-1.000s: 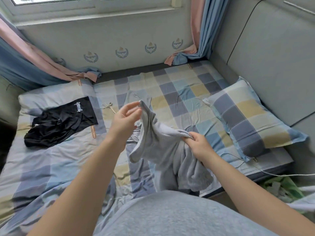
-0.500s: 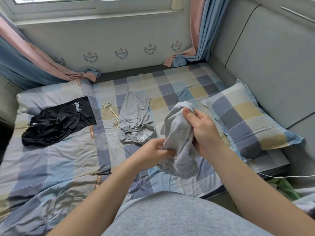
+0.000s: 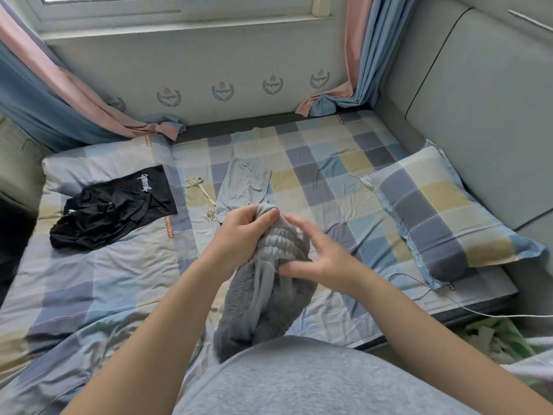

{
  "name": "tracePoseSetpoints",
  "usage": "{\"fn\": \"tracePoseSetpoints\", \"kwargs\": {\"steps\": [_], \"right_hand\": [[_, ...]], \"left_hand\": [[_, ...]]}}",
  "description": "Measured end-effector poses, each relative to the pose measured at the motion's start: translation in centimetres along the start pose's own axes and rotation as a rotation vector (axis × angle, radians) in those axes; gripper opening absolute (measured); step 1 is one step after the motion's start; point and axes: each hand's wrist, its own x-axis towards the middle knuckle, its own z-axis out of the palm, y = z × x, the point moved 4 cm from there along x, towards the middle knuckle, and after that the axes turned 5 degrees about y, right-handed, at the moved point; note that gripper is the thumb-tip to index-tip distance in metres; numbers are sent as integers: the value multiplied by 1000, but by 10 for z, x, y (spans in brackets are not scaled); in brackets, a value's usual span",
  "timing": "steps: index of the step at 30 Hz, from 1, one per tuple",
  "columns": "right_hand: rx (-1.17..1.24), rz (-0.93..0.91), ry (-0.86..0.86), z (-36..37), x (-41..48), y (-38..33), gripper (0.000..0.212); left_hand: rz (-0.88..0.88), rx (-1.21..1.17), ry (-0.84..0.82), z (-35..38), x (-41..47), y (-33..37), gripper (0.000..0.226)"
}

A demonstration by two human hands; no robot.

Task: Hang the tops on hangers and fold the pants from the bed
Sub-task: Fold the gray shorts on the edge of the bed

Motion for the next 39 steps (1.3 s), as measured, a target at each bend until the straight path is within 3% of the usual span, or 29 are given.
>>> {"fn": "tracePoseSetpoints", "kwargs": {"steps": [2, 5, 8, 11, 13, 17, 20, 22, 26, 29, 33, 39], "right_hand": [[-69, -16, 0, 13, 4, 6, 52], [-81, -54, 145, 12, 9, 2, 21], [60, -22, 238, 3, 14, -9, 30], [226, 20, 359, -9, 16, -17, 30], [368, 79, 429, -18, 16, -20, 36], [504, 156, 462, -26, 12, -31, 31], [623, 216, 466, -23, 8, -41, 31], [755, 272, 463, -22, 5, -45, 36], [916, 289, 495, -41, 0, -52, 40], [999, 273, 619, -70, -1, -48, 38], [1023, 372, 720, -97, -1, -18, 36], [763, 594, 765, -102, -4, 51, 27]], "left_hand": [[-36, -37, -57, -1, -4, 2, 30], [-43, -15, -107, -9, -8, 5, 48], [46, 392, -120, -18, -11, 2, 54], [187, 821, -35, -20, -13, -16, 41], [192, 775, -49, -15, -17, -31, 38], [85, 579, -198, 6, -21, -49, 60], [125, 577, -164, 21, -15, -49, 67], [153, 558, -98, 28, -8, -50, 57], [98, 590, 15, 26, 3, -73, 12], [-27, 675, 107, 3, 6, -102, 25], [-192, 740, 209, -42, 7, -130, 34], [-247, 702, 354, -84, 15, -120, 37]]}}
